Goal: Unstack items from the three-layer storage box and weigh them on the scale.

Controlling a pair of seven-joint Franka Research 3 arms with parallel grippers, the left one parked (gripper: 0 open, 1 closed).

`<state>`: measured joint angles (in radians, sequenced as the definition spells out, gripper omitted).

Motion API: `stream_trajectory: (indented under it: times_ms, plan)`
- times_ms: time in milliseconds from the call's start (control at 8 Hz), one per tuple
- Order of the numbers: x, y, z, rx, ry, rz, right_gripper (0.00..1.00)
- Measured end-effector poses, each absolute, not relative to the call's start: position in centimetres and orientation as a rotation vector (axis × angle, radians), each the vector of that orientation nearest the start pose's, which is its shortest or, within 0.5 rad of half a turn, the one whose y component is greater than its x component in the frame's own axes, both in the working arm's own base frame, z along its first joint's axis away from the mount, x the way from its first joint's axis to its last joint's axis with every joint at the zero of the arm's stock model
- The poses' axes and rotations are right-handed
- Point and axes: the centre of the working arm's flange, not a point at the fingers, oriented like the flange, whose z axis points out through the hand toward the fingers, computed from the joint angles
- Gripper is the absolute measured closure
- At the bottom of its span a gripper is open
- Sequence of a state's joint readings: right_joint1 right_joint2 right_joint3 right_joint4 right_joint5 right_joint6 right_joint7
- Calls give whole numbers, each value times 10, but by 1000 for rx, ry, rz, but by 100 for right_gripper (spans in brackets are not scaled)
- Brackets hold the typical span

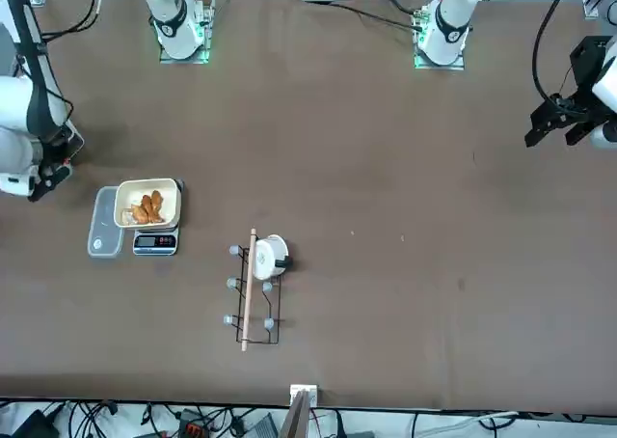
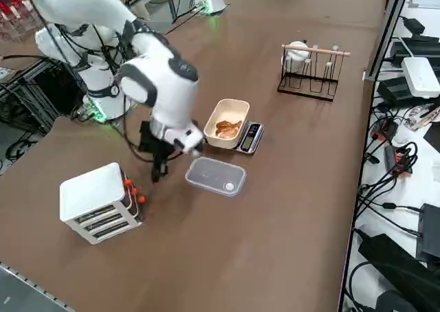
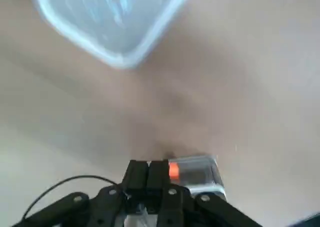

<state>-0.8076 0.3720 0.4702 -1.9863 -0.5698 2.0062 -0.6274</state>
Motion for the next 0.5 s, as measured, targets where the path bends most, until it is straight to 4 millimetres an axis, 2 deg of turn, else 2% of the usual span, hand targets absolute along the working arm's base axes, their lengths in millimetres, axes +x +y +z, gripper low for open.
stream_trajectory:
  times_ms: [125, 250, 500]
  plan:
    - [550, -204, 301, -3077, -849, 562, 97]
    - [571, -186, 334, -3067, -685, 469, 95]
    - [606, -152, 392, -3060, -296, 267, 92]
